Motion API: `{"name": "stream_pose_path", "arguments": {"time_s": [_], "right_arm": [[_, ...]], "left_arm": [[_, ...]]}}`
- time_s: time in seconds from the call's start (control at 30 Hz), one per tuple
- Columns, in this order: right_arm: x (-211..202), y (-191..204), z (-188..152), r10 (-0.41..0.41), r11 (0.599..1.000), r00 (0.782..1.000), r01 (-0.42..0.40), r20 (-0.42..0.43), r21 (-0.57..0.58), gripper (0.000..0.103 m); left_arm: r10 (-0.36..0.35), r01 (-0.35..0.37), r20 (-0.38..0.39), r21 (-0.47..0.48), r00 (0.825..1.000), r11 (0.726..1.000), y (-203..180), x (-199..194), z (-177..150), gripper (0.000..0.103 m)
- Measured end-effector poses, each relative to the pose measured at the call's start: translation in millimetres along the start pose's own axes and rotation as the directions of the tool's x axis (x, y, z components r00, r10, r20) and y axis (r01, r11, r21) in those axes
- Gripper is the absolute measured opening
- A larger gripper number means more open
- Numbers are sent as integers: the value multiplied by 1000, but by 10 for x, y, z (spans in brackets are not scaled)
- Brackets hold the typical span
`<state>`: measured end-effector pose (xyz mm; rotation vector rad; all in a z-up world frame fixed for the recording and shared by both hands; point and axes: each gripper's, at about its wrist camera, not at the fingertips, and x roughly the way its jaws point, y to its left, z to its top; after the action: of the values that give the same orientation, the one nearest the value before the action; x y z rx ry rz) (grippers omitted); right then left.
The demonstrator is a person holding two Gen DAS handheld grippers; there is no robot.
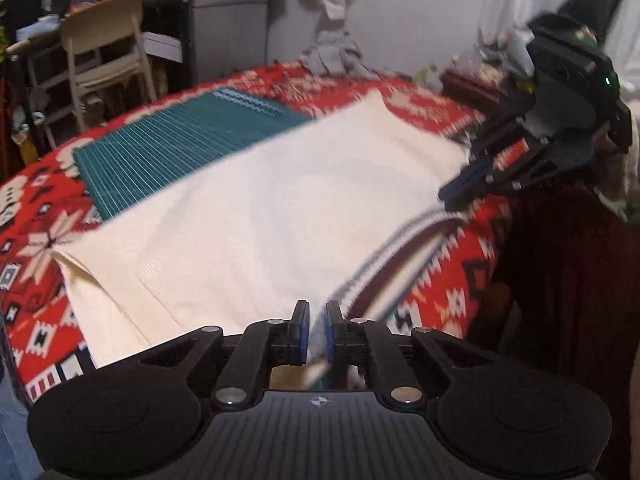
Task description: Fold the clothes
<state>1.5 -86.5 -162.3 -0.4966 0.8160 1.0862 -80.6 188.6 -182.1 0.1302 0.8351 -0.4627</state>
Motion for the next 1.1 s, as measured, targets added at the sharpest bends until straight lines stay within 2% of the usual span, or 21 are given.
{"name": "stream_pose_path", "arguments": {"time_s": [0.1,0.23,0.3,0.4,0.5,0.57,0.67,0.77,0.83,0.93,1.03,1.1], "right_arm": [[-8,-24,-72,9,999,1000,-9,12,46,11],[-108,-218,-115,28,979,997,-42,74,200,12],[-227,-367,-124,9,956,991,-48,132,291,12],[-400,-673,-130,-65,900,976,-32,206,436,13],[-484,-1008,-129,-158,838,960,7,231,546,15],[-482,-1211,-123,-212,808,951,40,227,588,24],[-352,-1437,-124,-253,763,948,73,193,642,25],[-241,-1615,-163,-261,714,949,69,174,697,25],[-174,-1708,-179,-256,687,951,52,173,725,31],[-81,-1790,-169,-246,673,953,36,178,739,36],[14,-1832,-146,-231,661,956,19,179,750,37],[65,-1849,-128,-221,655,958,8,182,756,37]], "left_arm": [[-5,6,6,-31,1000,1000,27,-36,-62,8],[-8,12,33,-112,999,994,104,-135,-25,8],[12,-3,60,-150,998,989,172,-210,23,8],[64,-39,91,-252,994,967,380,-303,111,16],[162,-123,91,-332,983,935,632,-357,186,16],[223,-182,71,-371,972,911,810,-361,208,16],[294,-245,33,-467,955,850,1086,-336,186,24],[298,-233,15,-588,954,774,1342,-321,106,30],[301,-223,16,-635,953,740,1448,-303,71,32],[273,-174,33,-696,962,697,1585,-248,47,33],[238,-119,57,-738,970,664,1682,-191,50,31],[227,-99,74,-740,971,665,1706,-173,67,22]]}}
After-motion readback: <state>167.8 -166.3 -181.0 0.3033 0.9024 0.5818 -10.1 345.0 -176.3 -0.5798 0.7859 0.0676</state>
